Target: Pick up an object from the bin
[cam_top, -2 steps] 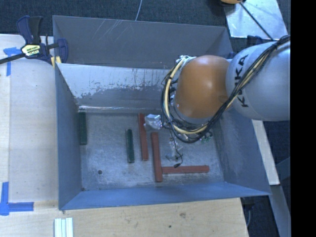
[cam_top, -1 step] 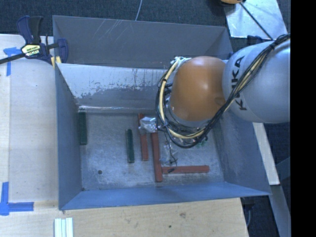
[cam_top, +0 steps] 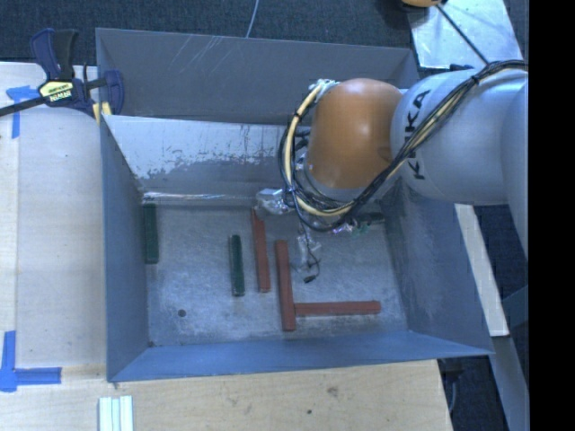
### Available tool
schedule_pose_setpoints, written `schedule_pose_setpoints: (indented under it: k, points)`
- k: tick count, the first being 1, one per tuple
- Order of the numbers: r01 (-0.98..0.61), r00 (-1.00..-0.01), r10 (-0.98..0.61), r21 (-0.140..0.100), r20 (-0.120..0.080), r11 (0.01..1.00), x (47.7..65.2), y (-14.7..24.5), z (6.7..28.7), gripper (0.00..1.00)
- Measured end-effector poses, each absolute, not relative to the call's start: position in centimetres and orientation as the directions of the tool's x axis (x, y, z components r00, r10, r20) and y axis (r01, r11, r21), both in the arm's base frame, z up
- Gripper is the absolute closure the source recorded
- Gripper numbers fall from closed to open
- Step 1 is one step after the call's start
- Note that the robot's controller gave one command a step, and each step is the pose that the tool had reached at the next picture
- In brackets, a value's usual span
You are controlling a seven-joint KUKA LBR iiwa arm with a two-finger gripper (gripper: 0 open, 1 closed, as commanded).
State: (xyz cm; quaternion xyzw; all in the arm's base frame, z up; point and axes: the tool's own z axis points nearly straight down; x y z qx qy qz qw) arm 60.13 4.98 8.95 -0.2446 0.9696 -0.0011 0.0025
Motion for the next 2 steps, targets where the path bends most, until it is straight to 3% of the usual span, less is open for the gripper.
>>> schedule_pose_setpoints:
  k: [1,2]
  points:
    - [-0.642,-0.767,-0.642,-0.005,-0.007,0.767,58.3,7.7,8.1,0.0]
    - [-0.721,-0.693,-0.721,-0.003,-0.005,0.693,59.0,9.6,7.6,0.0]
